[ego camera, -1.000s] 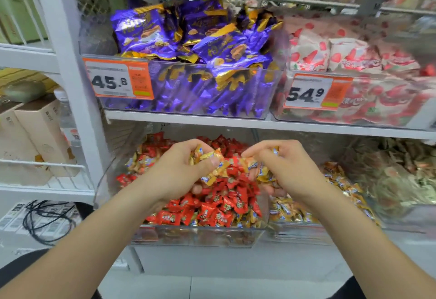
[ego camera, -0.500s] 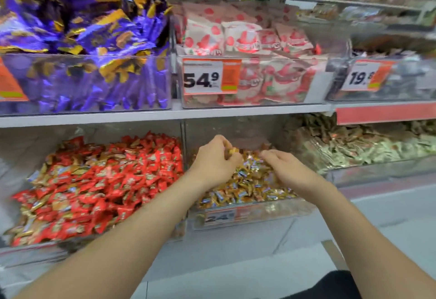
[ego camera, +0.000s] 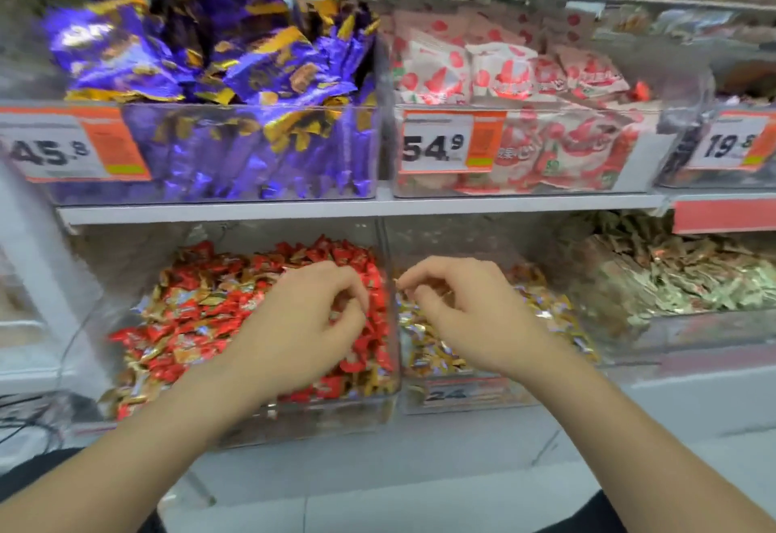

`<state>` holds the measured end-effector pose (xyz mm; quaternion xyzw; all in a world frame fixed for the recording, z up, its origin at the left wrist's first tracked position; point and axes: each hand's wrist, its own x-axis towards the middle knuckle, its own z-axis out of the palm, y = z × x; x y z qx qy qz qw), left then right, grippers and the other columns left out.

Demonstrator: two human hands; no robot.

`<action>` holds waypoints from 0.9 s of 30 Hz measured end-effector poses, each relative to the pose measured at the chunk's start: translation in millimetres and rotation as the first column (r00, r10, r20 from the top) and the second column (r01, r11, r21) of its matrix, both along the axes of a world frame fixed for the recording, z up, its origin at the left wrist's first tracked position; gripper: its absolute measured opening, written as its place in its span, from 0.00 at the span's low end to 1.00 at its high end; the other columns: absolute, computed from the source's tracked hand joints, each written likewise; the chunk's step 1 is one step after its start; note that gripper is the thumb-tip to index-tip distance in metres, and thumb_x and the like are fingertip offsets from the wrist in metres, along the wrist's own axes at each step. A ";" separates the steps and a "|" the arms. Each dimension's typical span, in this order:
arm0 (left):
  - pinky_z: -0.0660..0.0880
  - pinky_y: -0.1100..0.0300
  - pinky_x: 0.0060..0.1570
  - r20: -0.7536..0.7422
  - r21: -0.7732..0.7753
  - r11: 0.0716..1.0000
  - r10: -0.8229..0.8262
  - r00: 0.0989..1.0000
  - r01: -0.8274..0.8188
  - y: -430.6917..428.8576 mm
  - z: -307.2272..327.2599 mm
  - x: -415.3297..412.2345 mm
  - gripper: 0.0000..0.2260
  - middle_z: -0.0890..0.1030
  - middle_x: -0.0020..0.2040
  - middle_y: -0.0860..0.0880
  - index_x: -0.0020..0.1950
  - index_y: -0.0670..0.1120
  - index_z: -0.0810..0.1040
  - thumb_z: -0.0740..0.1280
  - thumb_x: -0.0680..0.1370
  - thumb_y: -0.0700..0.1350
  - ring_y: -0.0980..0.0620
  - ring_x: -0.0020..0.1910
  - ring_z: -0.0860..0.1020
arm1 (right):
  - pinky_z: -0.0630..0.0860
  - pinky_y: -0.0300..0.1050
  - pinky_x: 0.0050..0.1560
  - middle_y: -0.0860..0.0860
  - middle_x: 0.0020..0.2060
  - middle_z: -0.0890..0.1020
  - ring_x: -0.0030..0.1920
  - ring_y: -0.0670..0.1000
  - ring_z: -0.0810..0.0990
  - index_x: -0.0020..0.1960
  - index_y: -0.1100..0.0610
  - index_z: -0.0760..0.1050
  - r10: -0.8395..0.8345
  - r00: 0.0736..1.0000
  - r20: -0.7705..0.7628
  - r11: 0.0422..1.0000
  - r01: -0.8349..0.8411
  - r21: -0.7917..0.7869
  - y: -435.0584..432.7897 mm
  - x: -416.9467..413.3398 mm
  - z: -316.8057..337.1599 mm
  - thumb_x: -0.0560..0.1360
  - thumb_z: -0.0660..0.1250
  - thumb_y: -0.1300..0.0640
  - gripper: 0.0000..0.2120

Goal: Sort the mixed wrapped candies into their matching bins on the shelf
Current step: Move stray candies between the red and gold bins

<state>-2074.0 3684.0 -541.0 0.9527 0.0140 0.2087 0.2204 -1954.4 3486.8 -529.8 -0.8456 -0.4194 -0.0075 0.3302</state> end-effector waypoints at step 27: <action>0.75 0.55 0.54 -0.394 0.101 0.981 0.191 0.899 -0.164 175.2 -38.3 11.5 0.11 0.83 0.47 0.52 0.57 0.49 0.83 0.71 0.81 0.54 0.48 0.52 0.81 | 0.80 0.43 0.53 0.48 0.47 0.86 0.49 0.48 0.84 0.53 0.50 0.86 0.036 0.998 -0.054 0.980 -0.046 -0.195 228.1 23.8 -40.5 0.75 0.78 0.50 0.08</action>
